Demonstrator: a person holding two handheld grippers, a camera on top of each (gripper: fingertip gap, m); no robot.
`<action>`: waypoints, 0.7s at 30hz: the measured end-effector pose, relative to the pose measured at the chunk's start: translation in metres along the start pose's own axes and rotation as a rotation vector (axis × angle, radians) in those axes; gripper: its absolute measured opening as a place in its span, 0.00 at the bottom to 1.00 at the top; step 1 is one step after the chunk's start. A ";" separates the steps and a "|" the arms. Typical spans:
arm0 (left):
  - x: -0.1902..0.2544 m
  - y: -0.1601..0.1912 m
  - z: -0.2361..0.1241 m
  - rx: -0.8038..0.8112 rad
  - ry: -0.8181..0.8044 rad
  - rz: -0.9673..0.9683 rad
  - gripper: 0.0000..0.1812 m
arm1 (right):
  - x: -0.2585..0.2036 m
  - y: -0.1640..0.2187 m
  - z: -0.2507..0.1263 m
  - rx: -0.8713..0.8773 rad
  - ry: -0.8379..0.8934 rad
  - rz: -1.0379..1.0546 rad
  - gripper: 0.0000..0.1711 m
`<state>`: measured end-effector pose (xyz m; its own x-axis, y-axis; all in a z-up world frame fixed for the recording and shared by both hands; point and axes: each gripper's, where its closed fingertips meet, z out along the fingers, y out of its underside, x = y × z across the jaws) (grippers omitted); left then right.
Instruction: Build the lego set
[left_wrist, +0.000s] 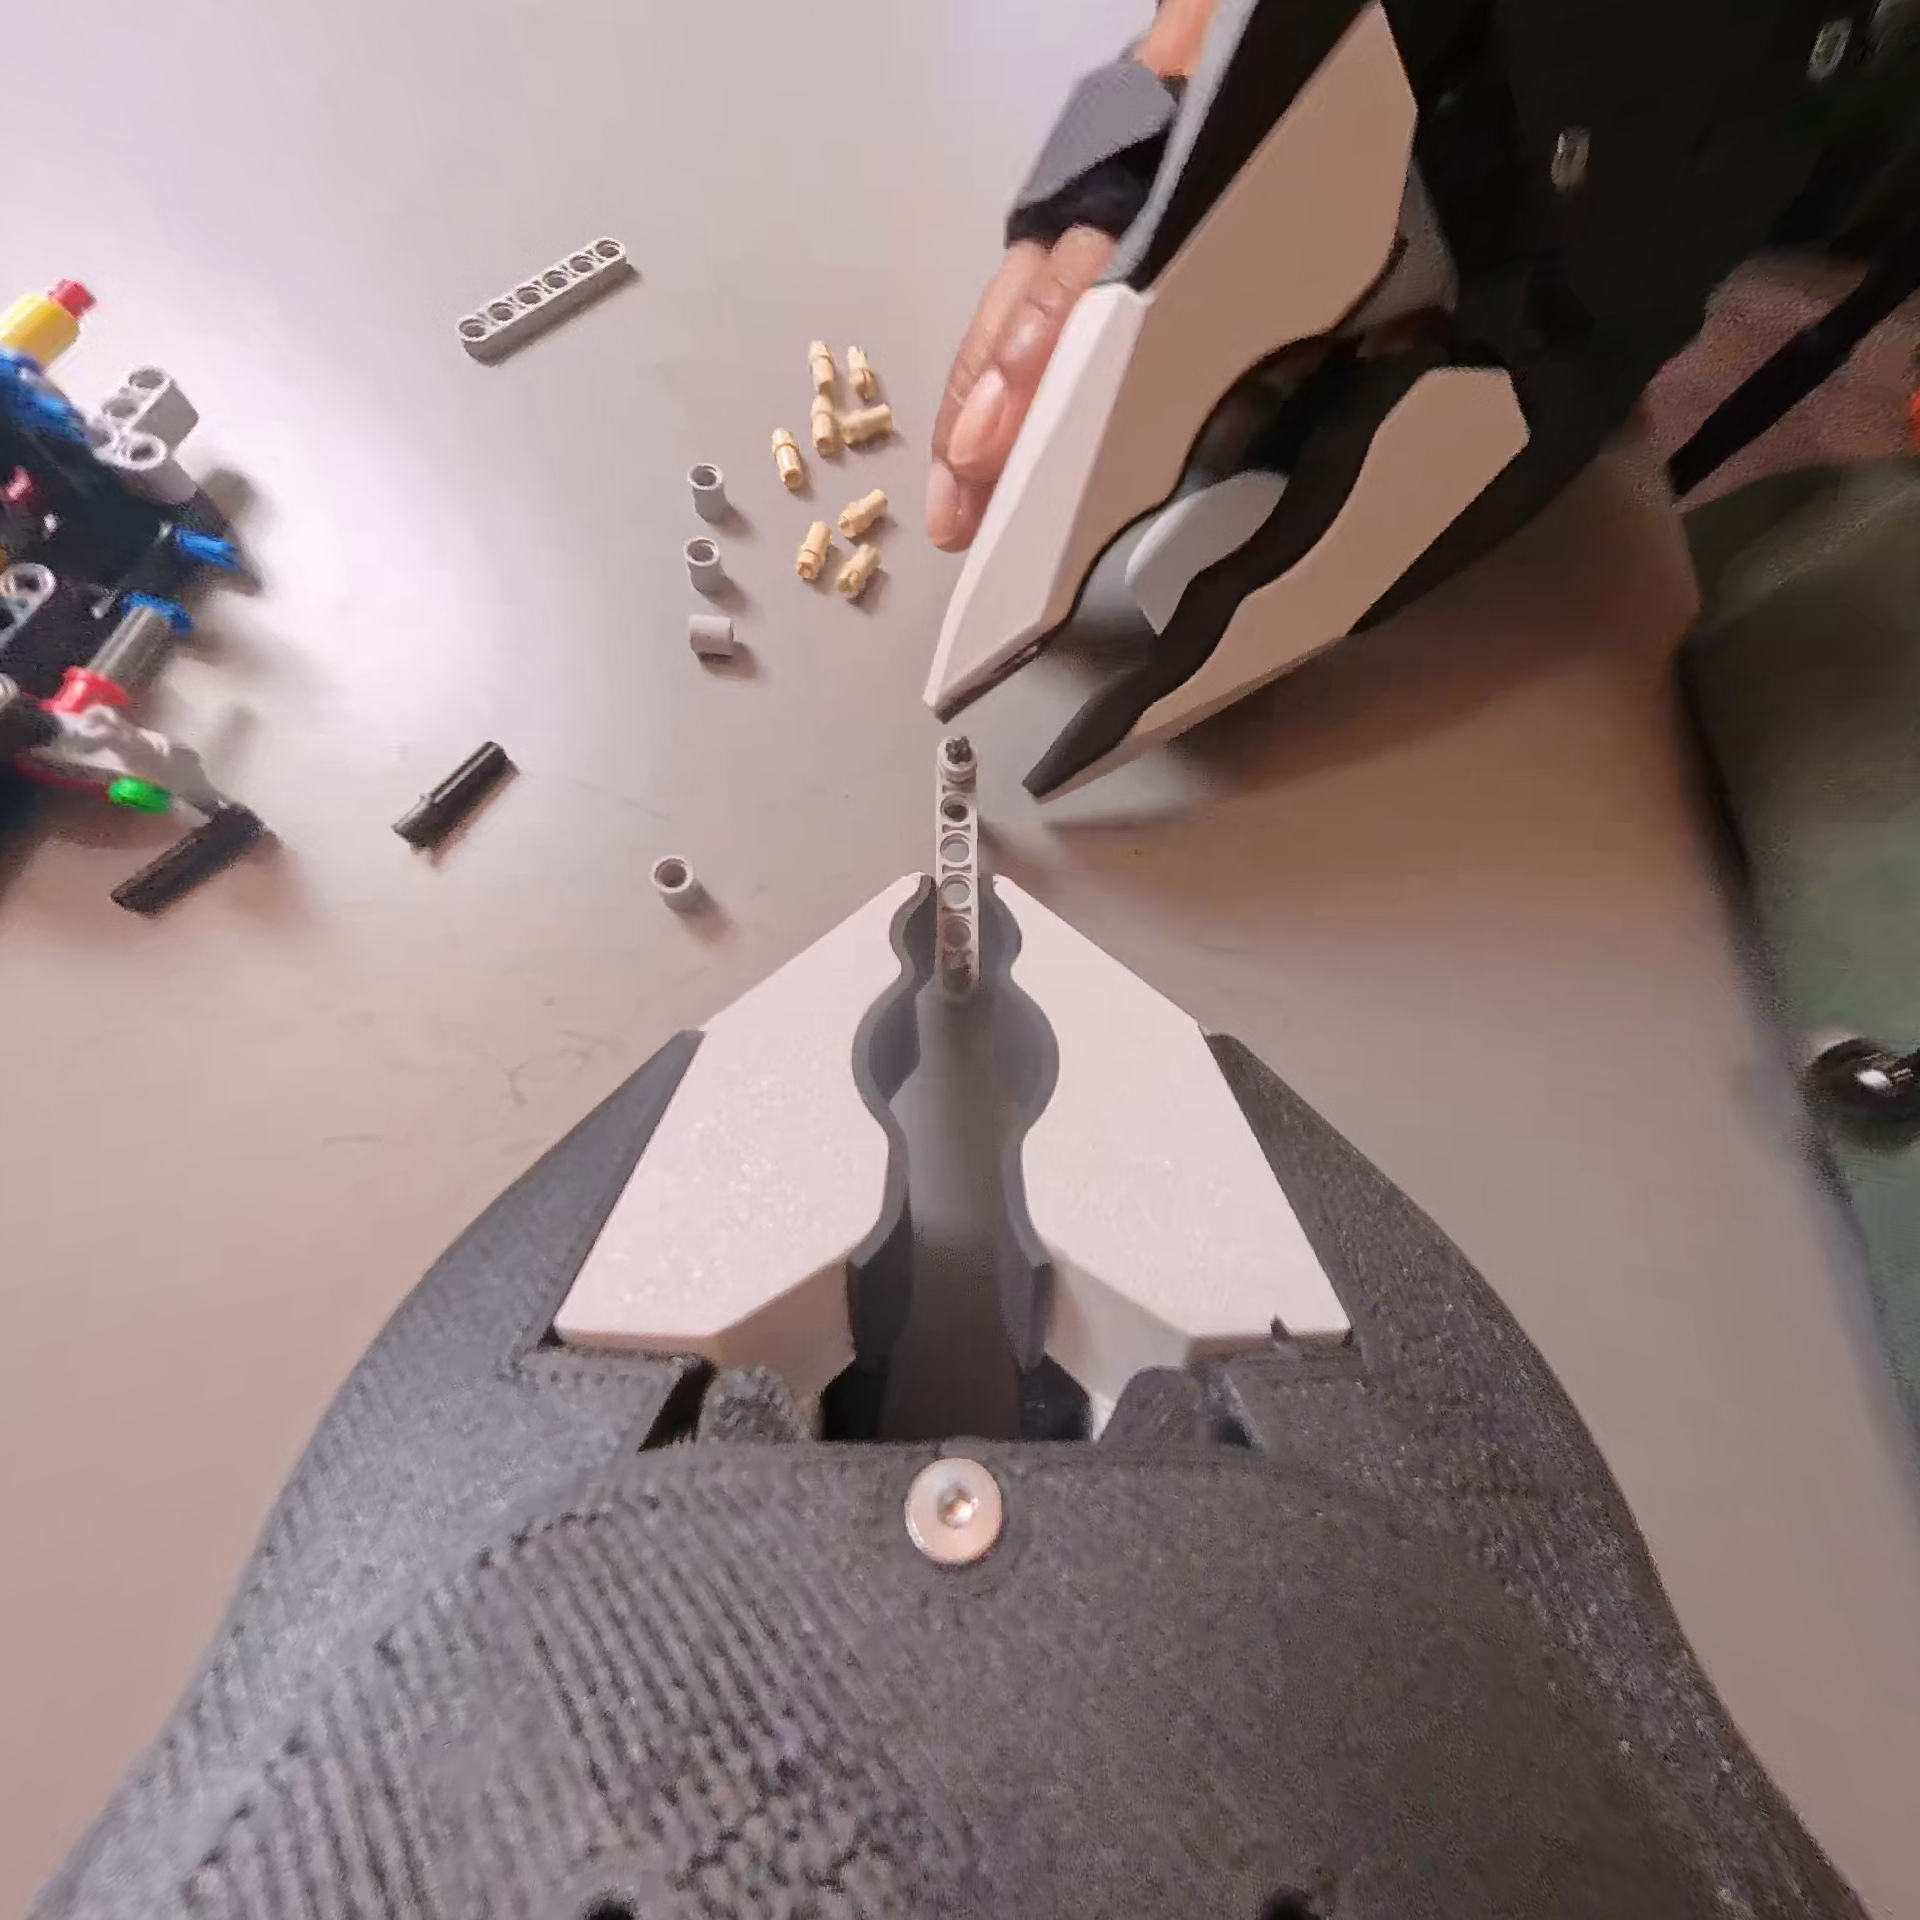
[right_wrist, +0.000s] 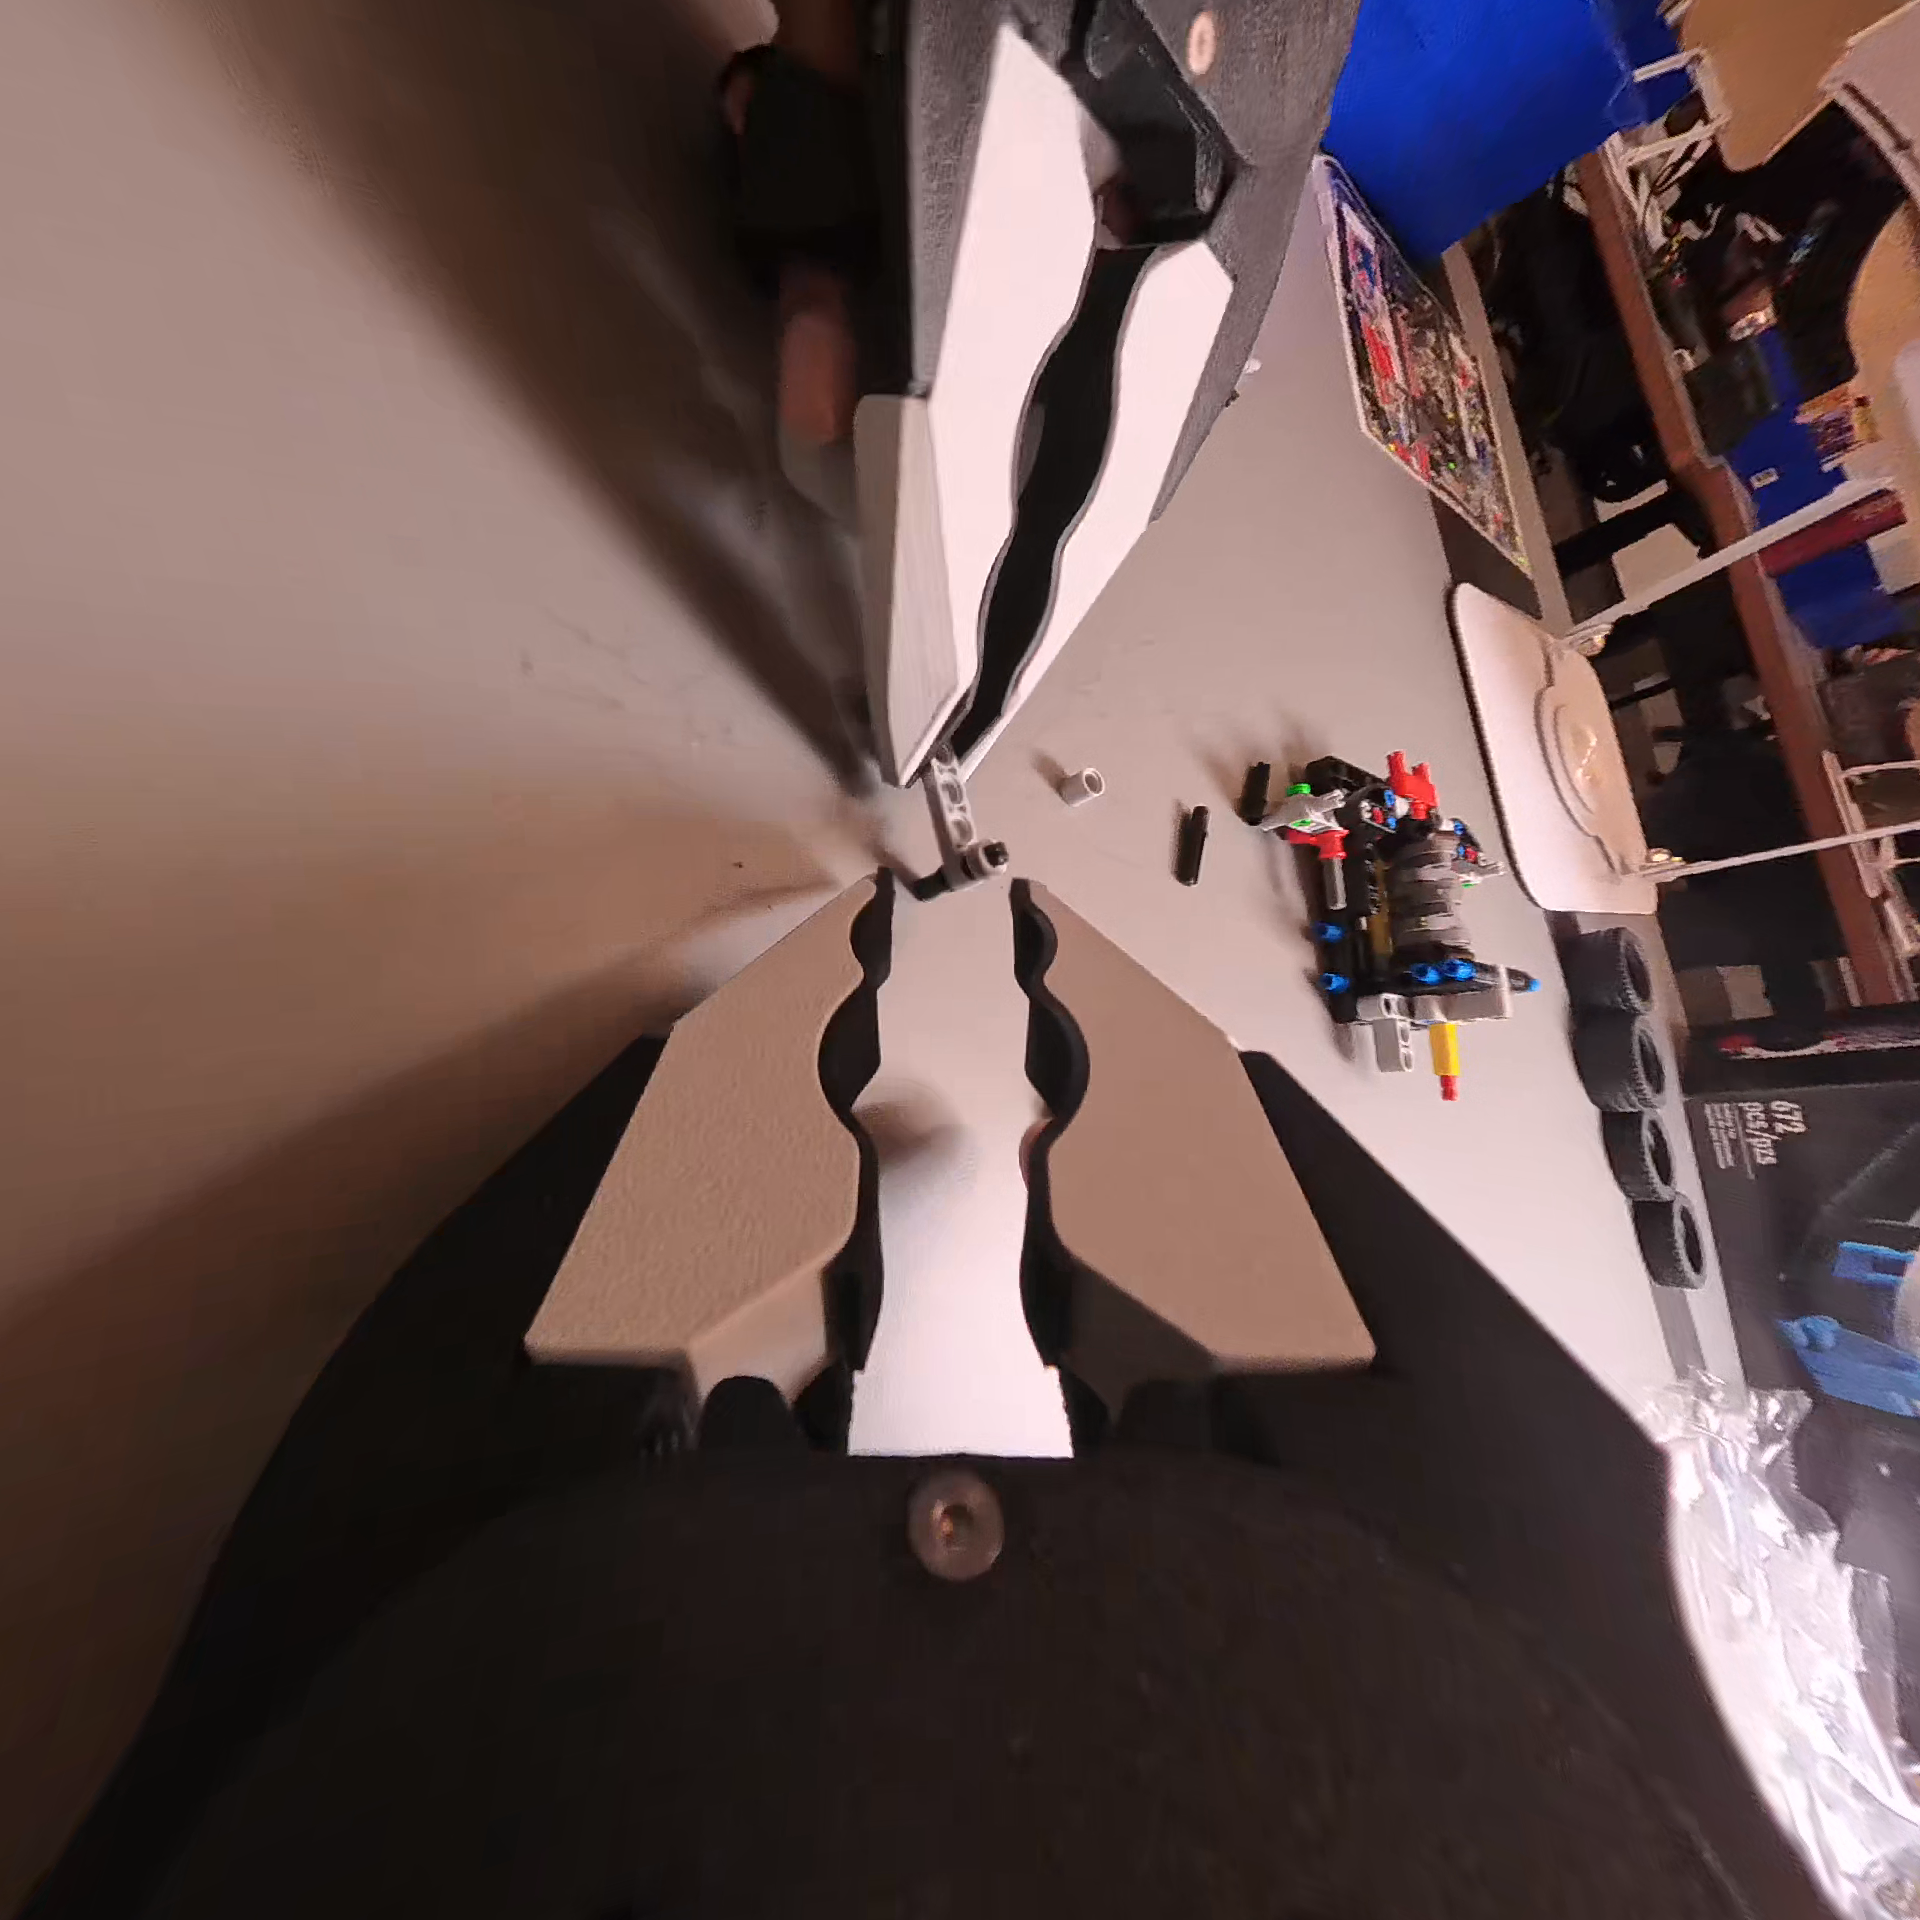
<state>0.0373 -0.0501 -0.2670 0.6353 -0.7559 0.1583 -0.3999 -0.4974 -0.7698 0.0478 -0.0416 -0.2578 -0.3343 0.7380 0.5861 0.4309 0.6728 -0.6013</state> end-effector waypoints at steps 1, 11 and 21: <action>0.000 0.002 0.001 -0.020 -0.026 0.042 0.03 | -0.001 0.000 0.000 -0.002 -0.006 0.011 0.12; 0.001 0.003 0.005 -0.044 -0.075 0.117 0.03 | 0.005 -0.003 -0.001 0.008 -0.027 0.116 0.02; 0.001 0.003 0.005 -0.044 -0.074 0.124 0.03 | 0.005 -0.003 0.000 -0.014 -0.210 0.488 0.02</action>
<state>0.0403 -0.0501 -0.2721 0.6253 -0.7802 0.0166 -0.5060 -0.4216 -0.7524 0.0449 -0.0399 -0.2534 -0.2520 0.9605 0.1181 0.5891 0.2490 -0.7687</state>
